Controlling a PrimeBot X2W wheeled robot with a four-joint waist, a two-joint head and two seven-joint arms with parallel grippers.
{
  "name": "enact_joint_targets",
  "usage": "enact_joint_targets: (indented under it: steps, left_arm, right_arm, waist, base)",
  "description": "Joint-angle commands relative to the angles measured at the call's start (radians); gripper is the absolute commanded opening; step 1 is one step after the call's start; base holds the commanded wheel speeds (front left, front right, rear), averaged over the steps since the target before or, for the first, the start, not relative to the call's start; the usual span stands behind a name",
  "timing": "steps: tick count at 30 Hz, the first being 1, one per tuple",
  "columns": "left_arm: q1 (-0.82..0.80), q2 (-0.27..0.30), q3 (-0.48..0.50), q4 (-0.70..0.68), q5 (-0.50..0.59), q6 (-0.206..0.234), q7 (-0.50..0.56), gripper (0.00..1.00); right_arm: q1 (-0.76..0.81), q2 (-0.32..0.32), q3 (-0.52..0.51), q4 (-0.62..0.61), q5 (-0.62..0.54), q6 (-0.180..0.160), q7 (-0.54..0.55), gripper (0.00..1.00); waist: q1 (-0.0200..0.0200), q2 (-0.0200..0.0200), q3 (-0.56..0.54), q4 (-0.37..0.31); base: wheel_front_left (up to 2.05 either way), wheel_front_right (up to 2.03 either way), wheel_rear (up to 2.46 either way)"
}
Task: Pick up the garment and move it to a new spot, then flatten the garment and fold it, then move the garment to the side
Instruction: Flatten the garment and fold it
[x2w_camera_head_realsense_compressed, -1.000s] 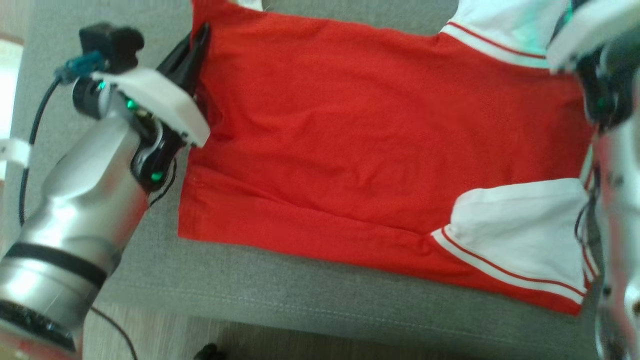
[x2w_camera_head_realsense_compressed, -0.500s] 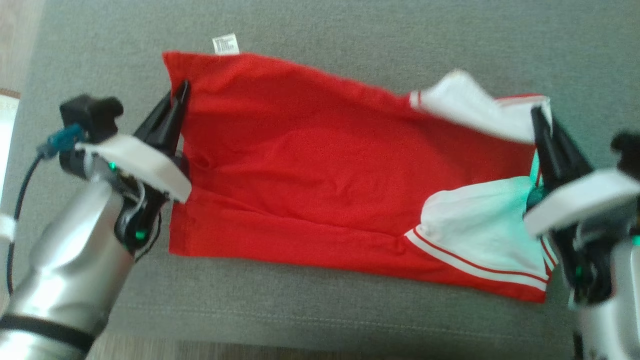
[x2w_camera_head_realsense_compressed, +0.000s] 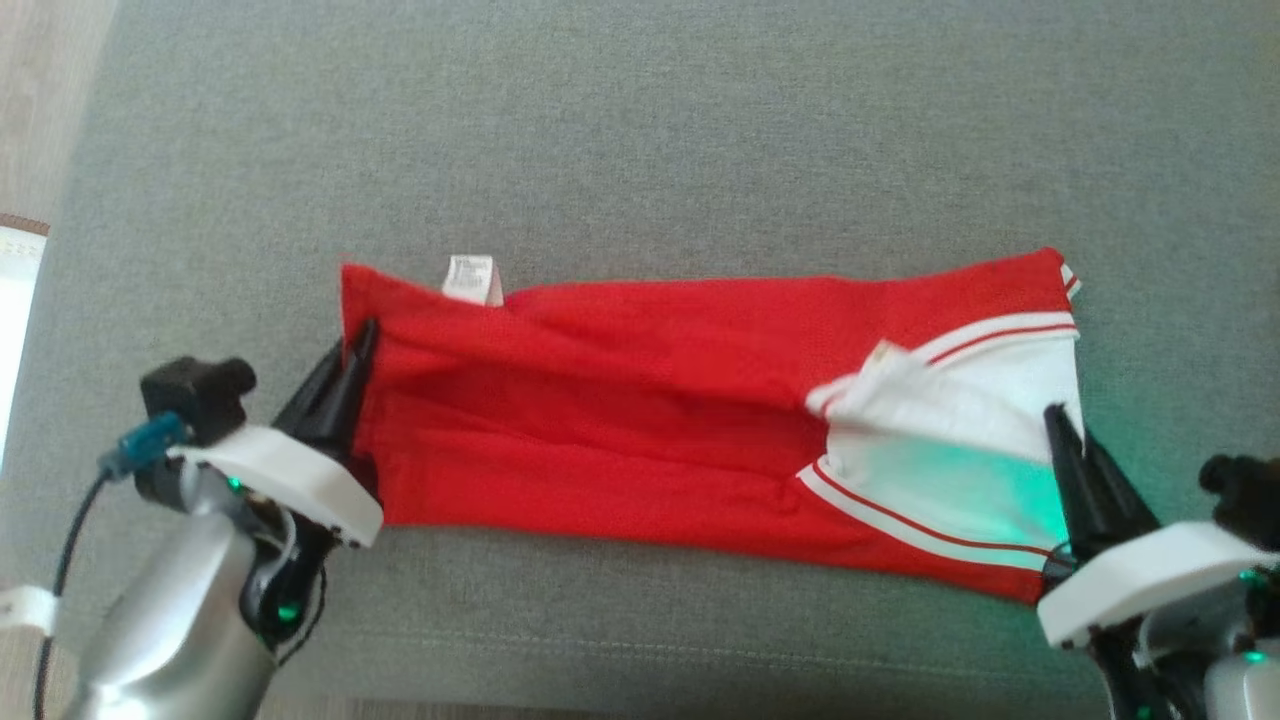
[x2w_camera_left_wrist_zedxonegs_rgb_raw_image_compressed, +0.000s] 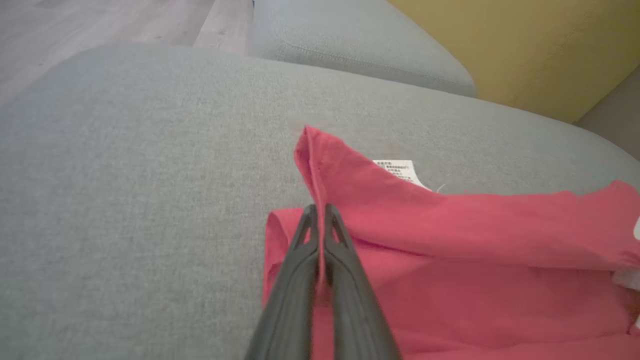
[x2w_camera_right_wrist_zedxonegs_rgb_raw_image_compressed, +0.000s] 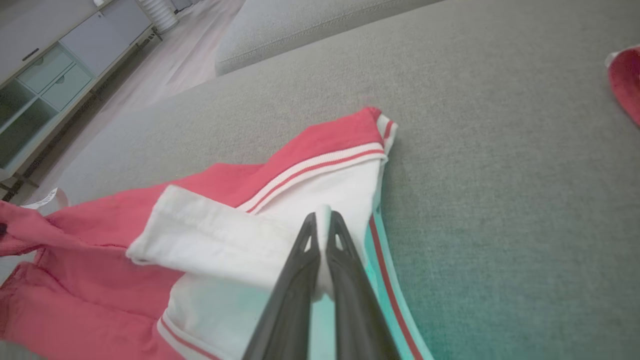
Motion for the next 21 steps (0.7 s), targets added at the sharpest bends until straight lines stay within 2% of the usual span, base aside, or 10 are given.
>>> enact_joint_targets:
  steps: [1, 2, 3, 5, 9, 17, 21]
  left_arm:
    - [-0.012, 0.023, 0.036, -0.005, 0.002, 0.001, -0.012, 1.00]
    - [-0.007, 0.020, 0.036, 0.005, -0.002, 0.001, -0.012, 1.00]
    - [-0.003, 0.019, 0.040, 0.016, -0.004, 0.001, -0.012, 1.00]
    - [0.010, 0.013, 0.064, 0.023, -0.003, 0.006, -0.012, 1.00]
    - [0.066, 0.001, 0.146, -0.041, 0.060, 0.071, -0.012, 1.00]
    - [0.234, -0.045, 0.270, -0.332, 0.244, 0.214, -0.012, 1.00]
    - [0.278, -0.051, 0.264, -0.400, 0.275, 0.232, -0.012, 1.00]
  right_arm:
    - [0.011, -0.004, 0.026, -0.038, 0.005, 0.007, -0.008, 0.38]
    - [0.021, -0.003, 0.029, -0.038, 0.004, 0.007, -0.012, 0.81]
    - [0.029, -0.003, 0.032, -0.041, -0.001, 0.007, -0.020, 1.00]
    - [0.043, -0.003, 0.037, -0.049, -0.011, 0.007, -0.046, 1.00]
    - [0.055, -0.003, 0.042, -0.092, -0.070, 0.007, -0.130, 1.00]
    - [0.044, -0.003, 0.016, -0.179, -0.187, 0.007, -0.236, 1.00]
    - [0.056, -0.002, 0.009, -0.177, -0.193, 0.007, -0.234, 1.00]
  waist:
    - [0.0001, -0.0001, -0.004, -0.001]
    - [0.0001, -0.0001, -0.007, -0.002]
    - [0.0001, -0.0001, -0.011, -0.004]
    - [0.0001, -0.0001, -0.020, -0.008]
    - [0.0001, -0.0001, -0.042, -0.016]
    - [0.0001, -0.0001, -0.121, -0.009]
    - [0.0001, -0.0001, -0.146, -0.010]
  base:
    - [0.00, 0.00, 0.00]
    - [0.00, 0.00, 0.00]
    - [0.00, 0.00, 0.00]
    - [0.00, 0.00, 0.00]
    - [0.00, 0.00, 0.00]
    - [0.00, 0.00, 0.00]
    - [0.00, 0.00, 0.00]
